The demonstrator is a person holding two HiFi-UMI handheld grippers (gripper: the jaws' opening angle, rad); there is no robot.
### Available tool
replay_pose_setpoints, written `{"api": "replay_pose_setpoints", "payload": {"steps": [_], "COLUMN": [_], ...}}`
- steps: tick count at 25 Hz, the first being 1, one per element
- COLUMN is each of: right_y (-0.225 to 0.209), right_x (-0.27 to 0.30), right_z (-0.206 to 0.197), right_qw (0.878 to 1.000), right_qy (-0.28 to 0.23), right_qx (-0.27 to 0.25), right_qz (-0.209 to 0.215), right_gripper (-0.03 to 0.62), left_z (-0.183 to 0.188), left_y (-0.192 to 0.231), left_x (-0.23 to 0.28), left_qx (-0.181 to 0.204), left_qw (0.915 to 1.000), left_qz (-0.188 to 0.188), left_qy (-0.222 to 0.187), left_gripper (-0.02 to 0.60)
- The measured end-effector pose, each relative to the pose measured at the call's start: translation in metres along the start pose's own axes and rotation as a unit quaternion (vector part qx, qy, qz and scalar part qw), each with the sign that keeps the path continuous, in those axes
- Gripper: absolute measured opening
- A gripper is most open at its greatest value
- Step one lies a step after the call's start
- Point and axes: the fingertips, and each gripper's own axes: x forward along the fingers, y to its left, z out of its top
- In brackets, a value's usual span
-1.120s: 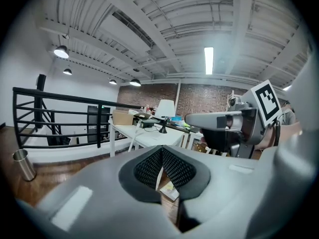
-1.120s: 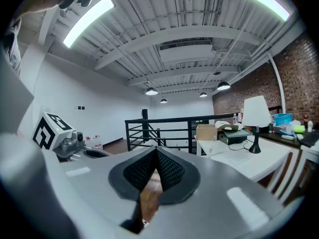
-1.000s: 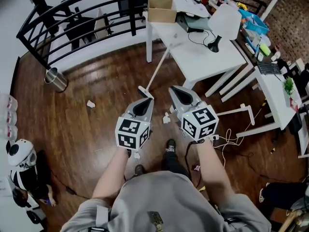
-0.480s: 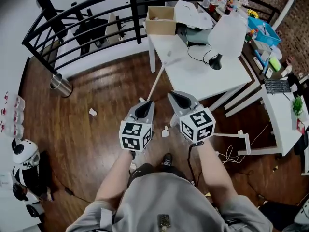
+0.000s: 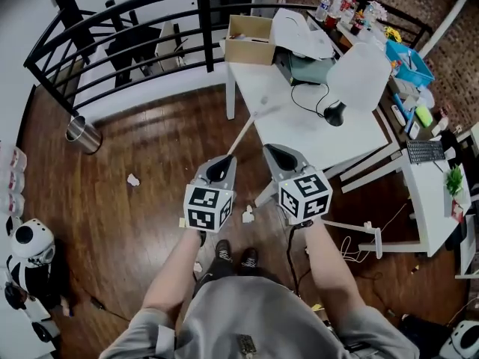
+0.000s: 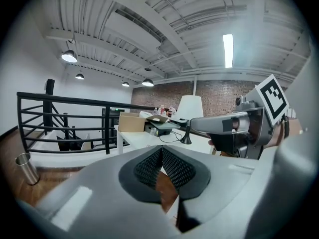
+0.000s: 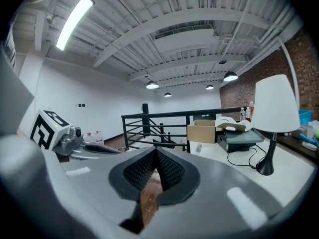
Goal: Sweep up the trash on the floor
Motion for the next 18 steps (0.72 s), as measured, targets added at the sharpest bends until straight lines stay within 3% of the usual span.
{"api": "replay_pose_setpoints", "payload": {"steps": [11,14,16,18], "right_y": [-0.080,-0.105,-0.120,-0.132], "right_x": [0.096,0.123,0.140,0.157], "right_z": [-0.036,-0.052,-0.064,-0.078], "right_qw": [0.997,0.995,0.993,0.990], "right_qy": [0.046,0.067,0.079,0.092], "right_qx": [0.033,0.054,0.068,0.082], "right_qz": [-0.051,-0.059,-0.063,-0.065], "right_gripper": [0.000,0.073,0.079,0.124], "left_z": [-0.024,-0.036,-0.045,-0.053], "left_y": [0.059,0.074,0.083,0.092], "left_x": [0.089,0.117,0.133,0.146], "left_qx": [-0.008,-0.009,-0.008,-0.008], "left_qw": [0.9995,0.9989,0.9984,0.9980], "left_qz": [-0.007,-0.009,-0.010,-0.007], "left_qy": [0.031,0.045,0.055,0.062], "left_gripper": [0.008,0.008,0.008,0.008]}}
